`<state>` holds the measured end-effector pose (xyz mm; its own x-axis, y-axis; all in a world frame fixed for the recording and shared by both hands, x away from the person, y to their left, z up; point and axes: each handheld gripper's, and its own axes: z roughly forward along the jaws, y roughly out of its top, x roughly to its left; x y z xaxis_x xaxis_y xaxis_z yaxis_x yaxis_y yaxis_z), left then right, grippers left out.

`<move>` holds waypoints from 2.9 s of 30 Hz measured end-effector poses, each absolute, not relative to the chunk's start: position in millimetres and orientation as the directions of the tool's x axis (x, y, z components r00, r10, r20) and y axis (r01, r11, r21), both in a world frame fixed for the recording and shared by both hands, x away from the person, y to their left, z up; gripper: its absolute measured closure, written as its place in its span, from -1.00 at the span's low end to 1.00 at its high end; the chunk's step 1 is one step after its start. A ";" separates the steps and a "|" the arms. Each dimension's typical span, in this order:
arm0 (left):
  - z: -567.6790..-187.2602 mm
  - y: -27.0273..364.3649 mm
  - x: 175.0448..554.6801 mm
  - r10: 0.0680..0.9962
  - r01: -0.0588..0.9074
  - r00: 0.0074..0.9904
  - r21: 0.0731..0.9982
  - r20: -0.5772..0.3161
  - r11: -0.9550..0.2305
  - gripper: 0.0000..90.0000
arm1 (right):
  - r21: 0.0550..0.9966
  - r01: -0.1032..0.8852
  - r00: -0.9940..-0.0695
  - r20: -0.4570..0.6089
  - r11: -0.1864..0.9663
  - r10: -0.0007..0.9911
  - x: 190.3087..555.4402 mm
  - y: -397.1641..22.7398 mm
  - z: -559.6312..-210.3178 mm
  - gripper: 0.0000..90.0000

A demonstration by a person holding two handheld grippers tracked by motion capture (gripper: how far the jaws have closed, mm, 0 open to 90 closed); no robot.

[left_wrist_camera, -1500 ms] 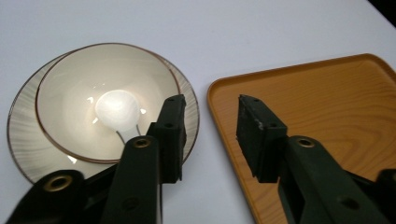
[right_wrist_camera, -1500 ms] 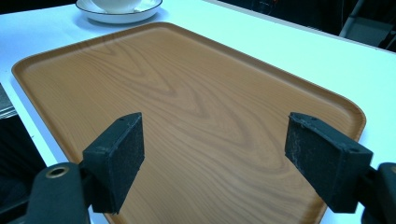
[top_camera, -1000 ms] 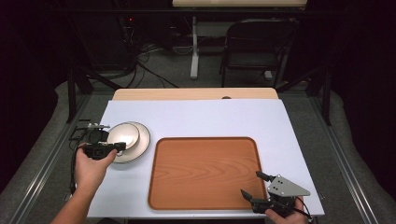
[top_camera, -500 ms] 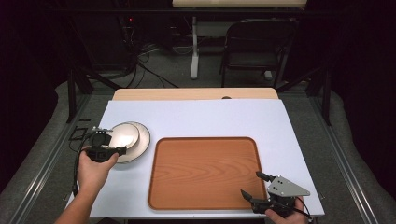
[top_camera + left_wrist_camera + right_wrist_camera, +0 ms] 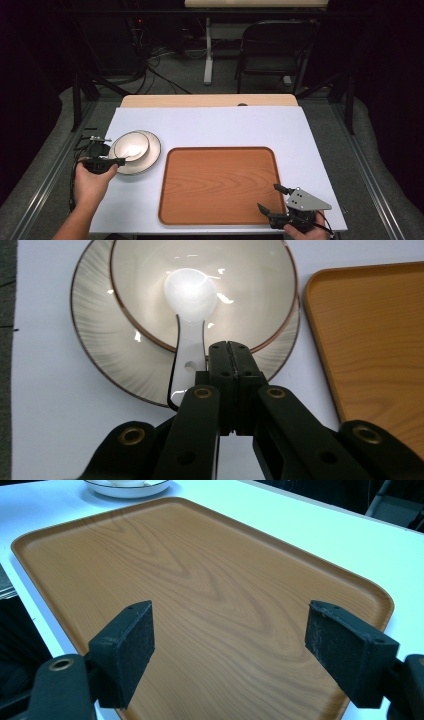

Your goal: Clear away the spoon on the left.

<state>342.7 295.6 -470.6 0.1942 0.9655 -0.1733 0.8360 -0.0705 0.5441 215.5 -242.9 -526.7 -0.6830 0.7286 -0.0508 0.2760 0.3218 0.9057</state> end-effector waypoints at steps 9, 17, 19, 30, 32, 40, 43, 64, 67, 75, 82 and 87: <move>-472.0 311.0 348.6 0.975 0.834 0.141 0.551 -0.173 -0.023 1.00 | 0.905 0.277 -0.683 -0.051 0.323 0.729 215.5 -242.6 -526.8 -0.56; -475.0 323.5 357.2 0.981 0.809 0.098 0.588 -0.170 0.021 1.00 | 0.904 0.277 -0.684 -0.052 0.325 0.728 215.5 -242.6 -526.9 -0.56; -474.6 327.8 358.9 0.981 0.803 0.085 0.595 -0.172 0.035 1.00 | 0.904 0.277 -0.684 -0.051 0.324 0.727 215.6 -242.6 -527.0 -0.56; -471.7 336.1 370.4 0.985 0.792 0.053 0.608 -0.166 0.060 1.00 | 0.903 0.281 -0.683 -0.049 0.324 0.729 215.8 -241.9 -527.3 -0.56; -471.6 336.2 372.3 0.984 0.788 0.049 0.612 -0.170 0.067 1.00 | 0.904 0.281 -0.684 -0.049 0.324 0.728 215.9 -241.9 -527.4 -0.56; -470.9 337.8 377.0 0.981 0.786 0.042 0.613 -0.190 0.085 1.00 | 0.904 0.281 -0.684 -0.048 0.324 0.728 215.8 -242.2 -527.3 -0.56; -468.0 339.6 375.8 0.979 0.780 0.037 0.618 -0.199 0.096 0.99 | 0.903 0.281 -0.684 -0.048 0.324 0.728 215.9 -242.2 -527.4 -0.56; -462.8 352.2 371.3 0.947 0.756 -0.039 0.611 -0.318 0.236 0.34 | 0.901 0.280 -0.680 -0.057 0.332 0.731 216.0 -242.0 -527.6 -0.56; -468.9 353.3 371.7 0.933 0.749 -0.056 0.603 -0.356 0.276 0.20 | 0.901 0.279 -0.680 -0.059 0.333 0.731 215.9 -242.1 -527.5 -0.56; -486.3 353.0 371.6 0.908 0.721 -0.084 0.604 -0.410 0.340 0.00 | 0.901 0.278 -0.680 -0.061 0.333 0.731 215.6 -242.2 -527.5 -0.56; -496.7 349.3 375.6 0.897 0.714 -0.093 0.599 -0.432 0.362 -0.02 | 0.901 0.278 -0.680 -0.061 0.334 0.730 215.7 -242.2 -527.4 -0.56; -505.0 346.3 380.2 0.889 0.705 -0.099 0.598 -0.448 0.380 -0.02 | 0.900 0.278 -0.681 -0.061 0.335 0.730 215.6 -242.3 -527.5 -0.56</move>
<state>380.2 346.3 -505.0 -0.0992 0.8887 -0.4476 0.7054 0.3801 0.5983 215.6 -242.3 -527.5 -0.6806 0.7301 -0.0614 0.2778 0.3347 0.9004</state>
